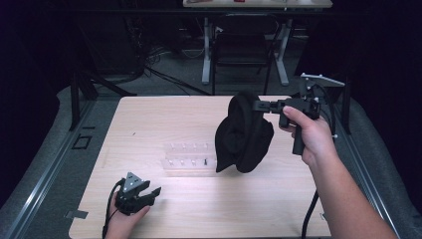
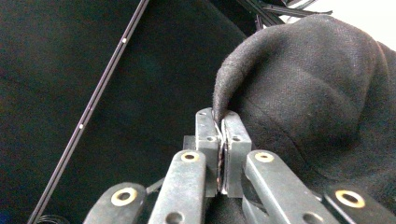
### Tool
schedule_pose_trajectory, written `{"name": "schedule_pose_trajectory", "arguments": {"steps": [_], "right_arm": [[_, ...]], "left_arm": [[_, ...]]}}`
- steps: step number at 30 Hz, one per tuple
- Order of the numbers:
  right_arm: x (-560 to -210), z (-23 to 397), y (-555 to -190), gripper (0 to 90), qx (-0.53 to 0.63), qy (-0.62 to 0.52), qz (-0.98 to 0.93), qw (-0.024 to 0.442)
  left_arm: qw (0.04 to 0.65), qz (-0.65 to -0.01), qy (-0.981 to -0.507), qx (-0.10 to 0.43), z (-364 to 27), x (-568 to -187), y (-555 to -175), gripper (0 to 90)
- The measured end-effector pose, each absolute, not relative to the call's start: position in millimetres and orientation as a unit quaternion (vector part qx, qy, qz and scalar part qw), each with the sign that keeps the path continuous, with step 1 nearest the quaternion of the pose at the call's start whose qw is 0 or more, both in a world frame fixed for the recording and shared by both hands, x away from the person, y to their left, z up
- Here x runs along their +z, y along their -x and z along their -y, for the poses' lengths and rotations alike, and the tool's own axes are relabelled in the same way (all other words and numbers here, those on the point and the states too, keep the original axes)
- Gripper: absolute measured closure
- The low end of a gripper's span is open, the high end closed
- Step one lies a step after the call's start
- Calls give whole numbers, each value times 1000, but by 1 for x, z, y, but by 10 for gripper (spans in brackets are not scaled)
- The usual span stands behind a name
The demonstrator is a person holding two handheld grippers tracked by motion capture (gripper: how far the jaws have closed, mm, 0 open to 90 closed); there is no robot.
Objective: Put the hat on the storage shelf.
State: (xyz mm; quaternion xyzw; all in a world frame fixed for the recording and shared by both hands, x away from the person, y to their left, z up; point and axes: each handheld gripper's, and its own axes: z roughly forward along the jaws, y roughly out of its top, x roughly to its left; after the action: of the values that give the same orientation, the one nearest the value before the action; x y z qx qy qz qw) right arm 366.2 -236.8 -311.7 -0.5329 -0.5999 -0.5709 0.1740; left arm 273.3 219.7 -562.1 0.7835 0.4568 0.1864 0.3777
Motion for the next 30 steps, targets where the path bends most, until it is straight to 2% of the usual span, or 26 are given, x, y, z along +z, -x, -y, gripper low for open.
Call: {"name": "schedule_pose_trajectory", "arguments": {"steps": [30], "right_arm": [[-325, 193, -398, 882, -561, 549, 599, 160]], "left_arm": [[376, -454, -786, 186, -219, -562, -274, 493]]}}
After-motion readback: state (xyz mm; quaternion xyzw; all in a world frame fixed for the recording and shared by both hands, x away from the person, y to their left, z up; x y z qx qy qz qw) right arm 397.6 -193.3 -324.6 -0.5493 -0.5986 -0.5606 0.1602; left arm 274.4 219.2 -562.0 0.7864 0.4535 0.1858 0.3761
